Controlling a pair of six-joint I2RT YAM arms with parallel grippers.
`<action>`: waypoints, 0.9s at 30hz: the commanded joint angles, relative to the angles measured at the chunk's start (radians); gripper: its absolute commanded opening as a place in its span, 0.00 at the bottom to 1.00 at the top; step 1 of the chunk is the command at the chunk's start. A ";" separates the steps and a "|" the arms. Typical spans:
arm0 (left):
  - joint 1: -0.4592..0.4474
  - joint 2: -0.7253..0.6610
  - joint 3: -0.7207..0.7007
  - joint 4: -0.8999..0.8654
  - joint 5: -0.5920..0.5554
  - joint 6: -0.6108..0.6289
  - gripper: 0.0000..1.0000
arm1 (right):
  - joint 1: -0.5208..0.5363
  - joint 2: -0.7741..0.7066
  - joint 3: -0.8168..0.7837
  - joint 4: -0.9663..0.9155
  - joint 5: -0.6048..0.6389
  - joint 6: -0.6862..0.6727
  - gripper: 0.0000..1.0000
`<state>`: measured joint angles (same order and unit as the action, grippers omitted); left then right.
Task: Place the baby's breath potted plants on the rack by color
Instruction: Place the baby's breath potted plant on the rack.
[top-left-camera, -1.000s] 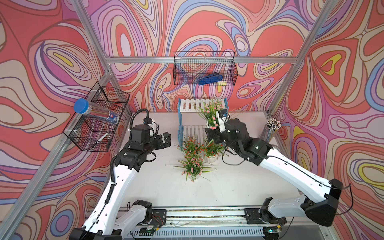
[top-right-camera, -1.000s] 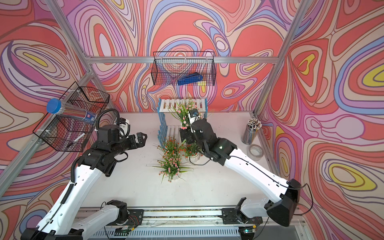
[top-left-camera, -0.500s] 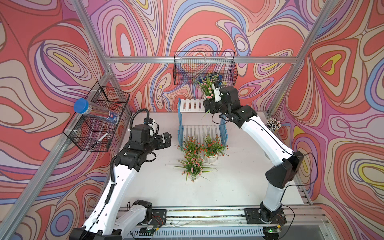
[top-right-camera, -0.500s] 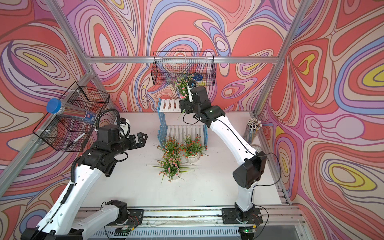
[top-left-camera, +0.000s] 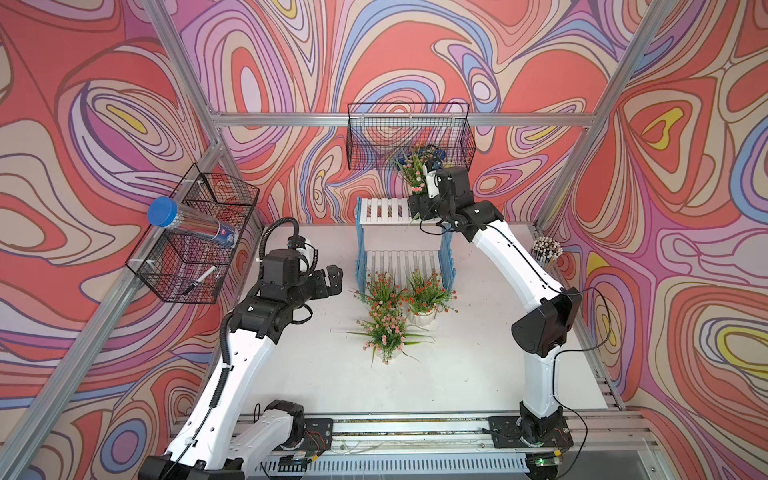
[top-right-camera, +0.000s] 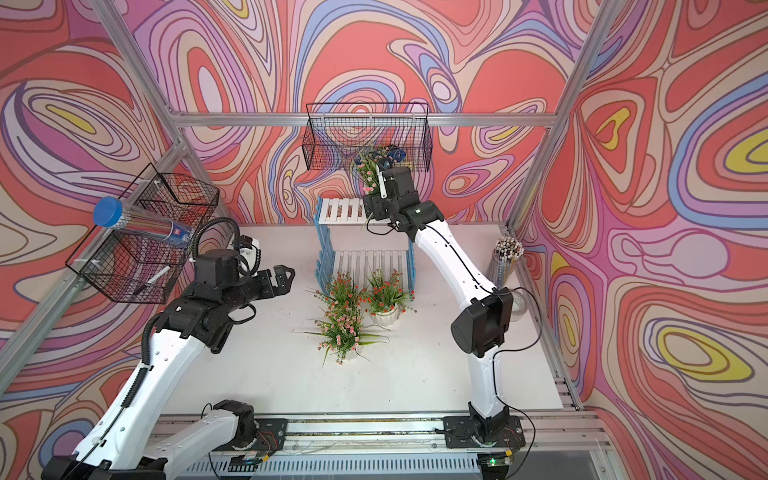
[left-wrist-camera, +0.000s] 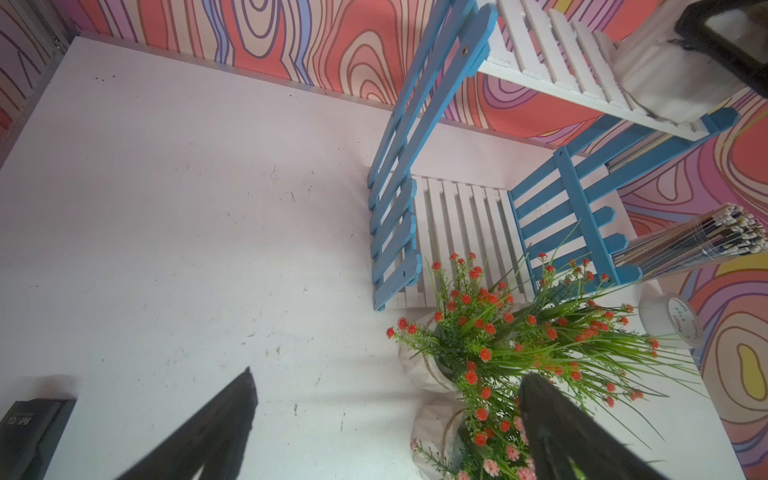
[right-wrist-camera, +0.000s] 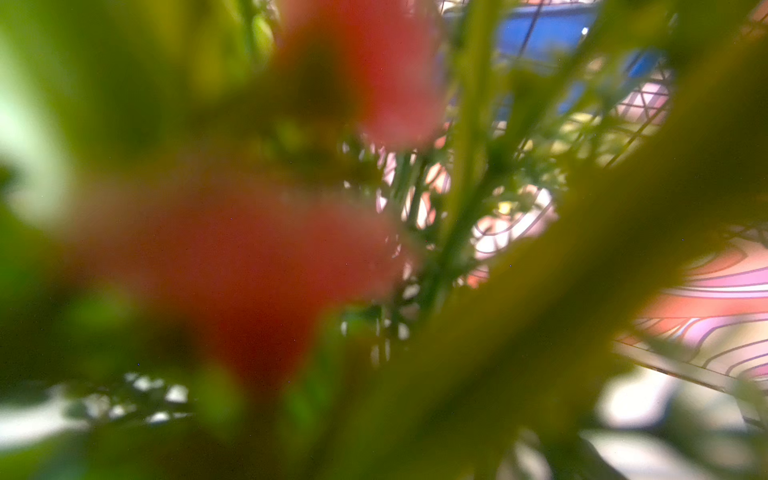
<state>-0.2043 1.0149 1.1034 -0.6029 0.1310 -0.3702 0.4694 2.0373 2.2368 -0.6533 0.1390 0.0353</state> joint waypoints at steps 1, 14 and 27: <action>-0.006 -0.005 0.008 -0.004 0.004 0.011 1.00 | -0.012 -0.013 0.004 0.046 -0.017 0.007 0.38; -0.006 -0.032 0.007 -0.022 -0.007 0.000 1.00 | -0.012 -0.055 -0.100 0.105 0.012 0.019 0.98; -0.006 -0.024 0.000 -0.026 0.017 -0.019 1.00 | -0.012 -0.148 -0.215 0.184 -0.030 0.018 0.98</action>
<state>-0.2043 0.9897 1.1034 -0.6037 0.1341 -0.3721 0.4637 1.9434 2.0499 -0.5121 0.1276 0.0532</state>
